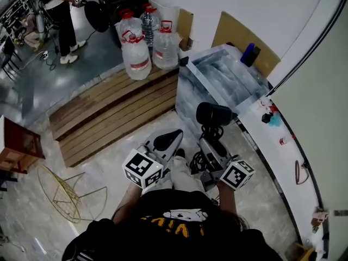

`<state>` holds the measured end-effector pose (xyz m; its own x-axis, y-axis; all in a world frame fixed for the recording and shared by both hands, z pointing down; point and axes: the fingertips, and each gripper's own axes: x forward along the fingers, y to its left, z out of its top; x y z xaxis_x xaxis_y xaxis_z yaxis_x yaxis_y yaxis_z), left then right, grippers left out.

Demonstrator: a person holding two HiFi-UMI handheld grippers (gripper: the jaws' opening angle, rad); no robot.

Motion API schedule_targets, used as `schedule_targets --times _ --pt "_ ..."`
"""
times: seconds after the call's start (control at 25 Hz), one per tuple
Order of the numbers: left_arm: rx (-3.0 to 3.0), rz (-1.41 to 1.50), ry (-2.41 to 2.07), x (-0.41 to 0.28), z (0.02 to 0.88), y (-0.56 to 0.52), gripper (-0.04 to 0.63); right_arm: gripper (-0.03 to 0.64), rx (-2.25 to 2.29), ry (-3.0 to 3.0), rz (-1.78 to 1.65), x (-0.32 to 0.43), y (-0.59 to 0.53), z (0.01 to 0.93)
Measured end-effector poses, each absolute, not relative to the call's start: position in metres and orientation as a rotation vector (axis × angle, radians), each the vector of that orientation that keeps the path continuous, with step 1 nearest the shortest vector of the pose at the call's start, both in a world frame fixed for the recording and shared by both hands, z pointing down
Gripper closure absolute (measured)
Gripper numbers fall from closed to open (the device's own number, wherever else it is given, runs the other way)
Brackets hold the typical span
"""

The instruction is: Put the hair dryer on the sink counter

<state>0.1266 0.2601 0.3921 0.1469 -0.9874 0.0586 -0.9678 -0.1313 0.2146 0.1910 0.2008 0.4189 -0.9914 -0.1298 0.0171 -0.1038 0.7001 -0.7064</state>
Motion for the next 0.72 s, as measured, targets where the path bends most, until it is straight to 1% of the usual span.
schedule_targets --times 0.2,0.4,0.56,0.72 --pt "2.157 -0.119 -1.983 0.090 0.400 0.238 0.589 0.399 -0.136 2.870 -1.216 0.153 0.168 0.425" --pt "2.130 -0.101 -2.006 0.042 0.395 0.179 0.589 0.399 -0.107 2.881 -1.231 0.107 0.110 0.425" --pt "2.176 -0.084 -2.009 0.028 0.387 0.146 0.589 0.399 -0.103 2.889 -1.223 0.095 0.083 0.430" --pt "2.197 -0.066 -2.015 0.008 0.379 0.087 0.589 0.399 -0.122 2.872 -1.230 0.076 0.022 0.431"
